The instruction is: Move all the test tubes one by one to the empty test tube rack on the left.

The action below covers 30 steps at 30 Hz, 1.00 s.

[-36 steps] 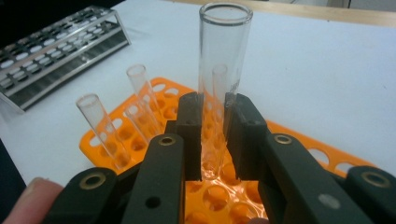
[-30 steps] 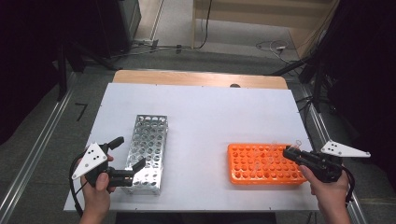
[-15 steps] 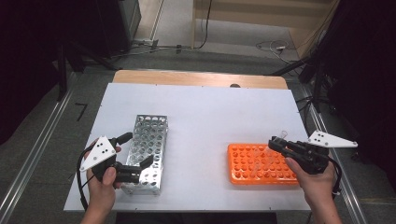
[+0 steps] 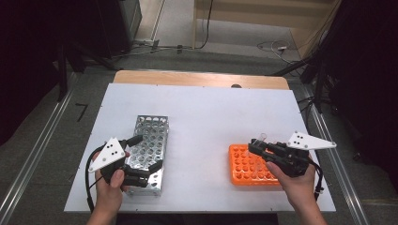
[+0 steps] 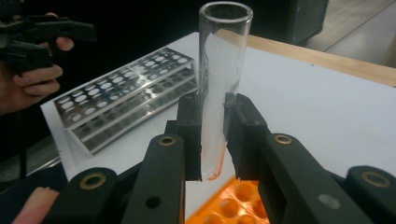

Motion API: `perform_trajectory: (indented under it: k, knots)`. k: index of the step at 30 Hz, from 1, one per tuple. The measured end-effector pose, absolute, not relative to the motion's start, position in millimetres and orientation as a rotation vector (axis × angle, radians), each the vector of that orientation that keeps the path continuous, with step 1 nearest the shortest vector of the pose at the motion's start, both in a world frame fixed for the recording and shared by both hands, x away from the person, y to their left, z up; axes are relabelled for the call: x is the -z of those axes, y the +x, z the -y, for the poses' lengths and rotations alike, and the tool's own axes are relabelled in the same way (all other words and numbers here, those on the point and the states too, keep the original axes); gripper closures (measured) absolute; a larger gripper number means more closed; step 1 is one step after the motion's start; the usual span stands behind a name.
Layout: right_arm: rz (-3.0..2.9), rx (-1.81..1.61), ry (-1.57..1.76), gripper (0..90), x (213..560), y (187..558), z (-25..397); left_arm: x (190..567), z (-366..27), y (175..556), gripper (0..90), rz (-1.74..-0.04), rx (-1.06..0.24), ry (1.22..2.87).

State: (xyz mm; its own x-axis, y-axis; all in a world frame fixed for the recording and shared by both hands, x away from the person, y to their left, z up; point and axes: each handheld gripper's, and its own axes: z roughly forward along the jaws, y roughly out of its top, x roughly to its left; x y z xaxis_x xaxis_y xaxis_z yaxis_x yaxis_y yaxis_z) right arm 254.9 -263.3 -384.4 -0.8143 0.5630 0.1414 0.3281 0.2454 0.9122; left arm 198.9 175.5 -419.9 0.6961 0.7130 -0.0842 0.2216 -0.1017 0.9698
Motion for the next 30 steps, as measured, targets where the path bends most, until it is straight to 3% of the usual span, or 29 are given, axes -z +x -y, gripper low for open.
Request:
perform_trajectory:
  k: [17,30]
  knots:
    - [-2.429,-1.622,0.737,73.7,399.8,231.7,213.5,414.0,-136.4,196.1,4.1,-0.734,-0.388,1.687]
    - [-2.554,-1.498,0.663,73.7,426.1,216.7,175.1,413.8,-104.0,189.2,23.4,-0.703,-0.283,1.736]
